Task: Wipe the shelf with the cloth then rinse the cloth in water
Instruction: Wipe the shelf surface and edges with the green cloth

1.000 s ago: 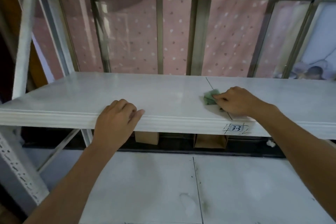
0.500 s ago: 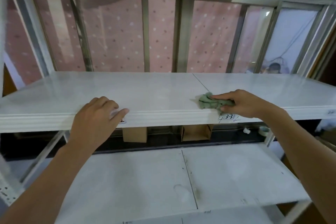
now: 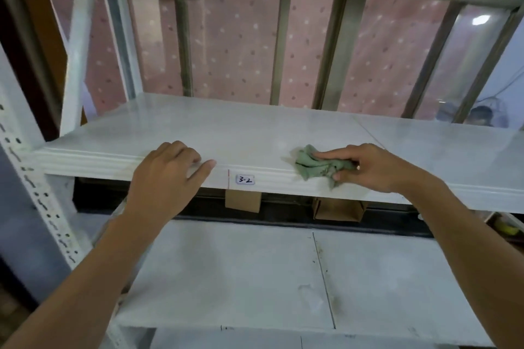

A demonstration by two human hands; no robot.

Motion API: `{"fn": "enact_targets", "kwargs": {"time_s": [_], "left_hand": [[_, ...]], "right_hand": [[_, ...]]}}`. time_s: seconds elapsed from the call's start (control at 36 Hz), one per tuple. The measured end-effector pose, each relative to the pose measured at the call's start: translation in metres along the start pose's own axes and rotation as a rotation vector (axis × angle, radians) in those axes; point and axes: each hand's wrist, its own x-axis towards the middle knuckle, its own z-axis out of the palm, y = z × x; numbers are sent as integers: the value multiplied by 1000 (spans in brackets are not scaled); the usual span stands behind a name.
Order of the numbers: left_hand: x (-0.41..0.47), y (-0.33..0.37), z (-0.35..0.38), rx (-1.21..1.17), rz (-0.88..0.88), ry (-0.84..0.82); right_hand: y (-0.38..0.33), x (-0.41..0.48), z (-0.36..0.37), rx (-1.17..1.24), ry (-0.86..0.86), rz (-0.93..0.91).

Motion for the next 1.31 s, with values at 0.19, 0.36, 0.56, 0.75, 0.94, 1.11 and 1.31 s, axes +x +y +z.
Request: {"fn": "enact_targets", "kwargs": {"time_s": [0.19, 0.36, 0.56, 0.75, 0.94, 1.11, 1.31], "left_hand": [[-16, -28, -17, -12, -10, 28], [-20, -40, -29, -6, -30, 15], [-34, -68, -46, 14, -48, -17], [-43, -95, -61, 48, -89, -58], [-48, -121, -72, 77, -133, -134], [-49, -144, -77, 111, -97, -105], [-57, -165, -84, 101, -179, -46]], "right_hand": [[-20, 13, 15, 143, 9, -56], [-35, 30, 14, 91, 7, -43], [-71, 53, 31, 34, -8, -123], [-120, 91, 59, 2, -26, -209], [-192, 141, 97, -52, -47, -279], [-246, 178, 128, -16, -56, -323], [-301, 211, 158, 15, -59, -359]]}}
